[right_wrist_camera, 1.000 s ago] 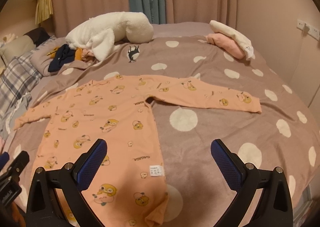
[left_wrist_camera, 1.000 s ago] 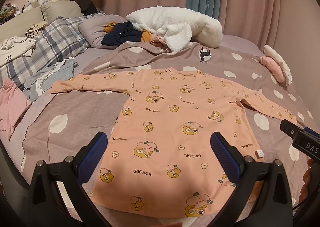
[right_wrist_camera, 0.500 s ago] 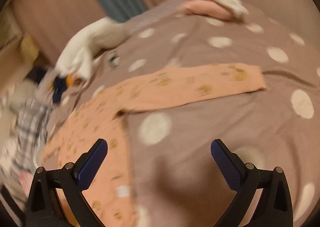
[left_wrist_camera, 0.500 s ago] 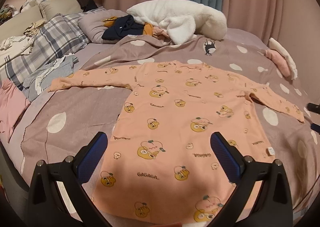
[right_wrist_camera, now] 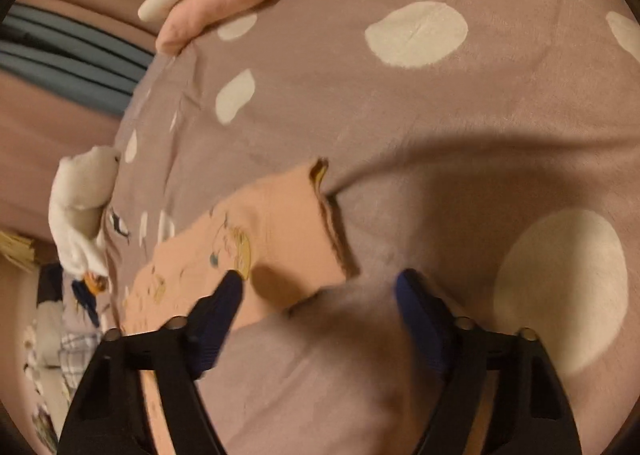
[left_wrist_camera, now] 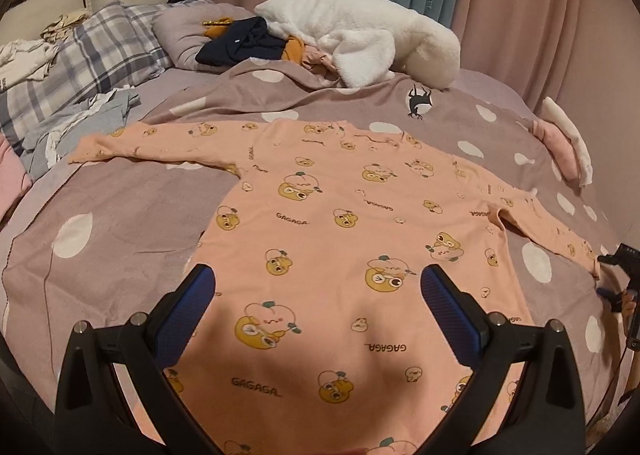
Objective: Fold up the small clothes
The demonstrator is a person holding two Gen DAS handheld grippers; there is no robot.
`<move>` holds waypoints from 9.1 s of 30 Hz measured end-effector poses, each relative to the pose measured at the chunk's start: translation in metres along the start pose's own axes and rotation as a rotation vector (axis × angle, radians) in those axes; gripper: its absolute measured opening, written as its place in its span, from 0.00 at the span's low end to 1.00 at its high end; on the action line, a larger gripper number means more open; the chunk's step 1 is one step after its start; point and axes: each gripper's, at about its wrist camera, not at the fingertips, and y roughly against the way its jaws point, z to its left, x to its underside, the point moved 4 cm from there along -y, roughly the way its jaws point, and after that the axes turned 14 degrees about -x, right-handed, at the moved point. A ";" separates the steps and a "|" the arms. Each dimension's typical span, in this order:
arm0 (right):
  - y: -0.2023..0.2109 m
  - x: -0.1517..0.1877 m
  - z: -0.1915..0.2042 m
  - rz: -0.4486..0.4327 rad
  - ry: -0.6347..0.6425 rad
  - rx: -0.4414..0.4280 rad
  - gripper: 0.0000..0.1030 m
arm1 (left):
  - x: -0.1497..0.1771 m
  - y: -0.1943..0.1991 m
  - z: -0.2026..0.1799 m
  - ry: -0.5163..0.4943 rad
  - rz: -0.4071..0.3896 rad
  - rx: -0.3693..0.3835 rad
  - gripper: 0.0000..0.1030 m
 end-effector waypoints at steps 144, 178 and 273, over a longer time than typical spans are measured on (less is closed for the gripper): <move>0.018 0.307 0.205 0.211 0.897 0.178 0.69 | -0.178 -0.133 0.124 0.222 0.094 -0.011 0.52; -0.067 0.368 0.237 0.389 1.067 0.305 0.69 | -0.117 -0.243 0.380 0.852 0.298 0.056 0.05; -0.011 0.319 0.138 0.467 0.248 -0.159 0.74 | 0.082 -0.022 0.086 0.114 0.548 0.492 0.92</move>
